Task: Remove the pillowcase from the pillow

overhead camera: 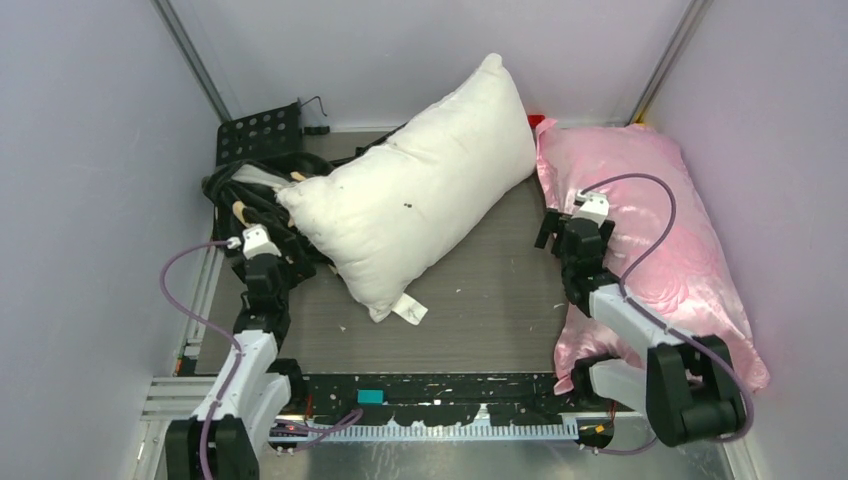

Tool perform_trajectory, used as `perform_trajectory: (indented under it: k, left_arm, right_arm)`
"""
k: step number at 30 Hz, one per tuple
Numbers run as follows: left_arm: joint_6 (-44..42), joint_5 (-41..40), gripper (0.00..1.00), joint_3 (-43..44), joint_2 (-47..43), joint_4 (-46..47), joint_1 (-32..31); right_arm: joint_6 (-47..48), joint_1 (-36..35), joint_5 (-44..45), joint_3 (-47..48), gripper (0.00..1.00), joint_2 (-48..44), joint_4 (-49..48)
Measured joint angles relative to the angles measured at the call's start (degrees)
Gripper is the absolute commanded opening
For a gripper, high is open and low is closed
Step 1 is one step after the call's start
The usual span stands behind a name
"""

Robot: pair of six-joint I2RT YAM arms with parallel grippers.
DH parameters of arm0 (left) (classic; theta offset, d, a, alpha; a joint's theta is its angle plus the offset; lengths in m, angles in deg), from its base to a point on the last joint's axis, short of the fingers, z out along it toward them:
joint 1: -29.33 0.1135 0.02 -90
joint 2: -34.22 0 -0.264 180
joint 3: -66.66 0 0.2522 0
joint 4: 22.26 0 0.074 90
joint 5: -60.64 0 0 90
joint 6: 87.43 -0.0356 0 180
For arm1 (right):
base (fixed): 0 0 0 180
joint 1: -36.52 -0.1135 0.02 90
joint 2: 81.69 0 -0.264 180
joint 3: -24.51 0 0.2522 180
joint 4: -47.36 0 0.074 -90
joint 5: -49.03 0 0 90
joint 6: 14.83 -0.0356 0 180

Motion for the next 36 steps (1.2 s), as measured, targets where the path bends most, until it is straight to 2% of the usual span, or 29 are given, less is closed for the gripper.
perform_trajectory:
  k: [3, 9, 11, 22, 26, 27, 28, 36]
  left_arm:
    - [-1.2, 0.2, 0.99, -3.4, 6.2, 6.8, 0.0]
    - [-4.2, 1.8, 0.92, -4.7, 16.5, 20.7, 0.0]
    - [-4.9, 2.5, 0.91, -4.2, 20.0, 24.4, 0.0]
    - [-8.7, 3.3, 0.91, 0.1, 33.4, 36.3, 0.0]
    - [-10.9, 5.6, 0.90, 0.1, 42.7, 47.6, -0.3]
    - [-11.5, 6.2, 0.98, 0.2, 44.4, 48.3, -0.5]
    - [-11.9, 6.4, 1.00, 0.6, 44.9, 47.7, -0.7]
    - [-14.6, 6.0, 1.00, 2.7, 44.9, 47.3, -2.5]
  right_arm:
    - [1.6, 0.1, 2.0, -1.4, 1.00, 6.8, -9.8]
    - [4.3, 1.5, 4.2, -8.4, 0.99, 22.6, -38.0]
    - [4.7, 2.1, 4.0, -8.6, 0.97, 26.3, -42.5]
    - [4.8, 3.3, 3.0, -8.6, 0.96, 26.8, -46.0]
    - [4.8, 3.3, 3.0, -8.6, 0.96, 26.8, -46.1]
    - [4.8, 3.3, 3.0, -8.6, 0.96, 26.8, -46.2]
    - [4.8, 3.3, 3.0, -8.6, 0.96, 26.8, -46.2]
    - [4.8, 3.3, 3.0, -8.6, 0.96, 26.8, -46.3]
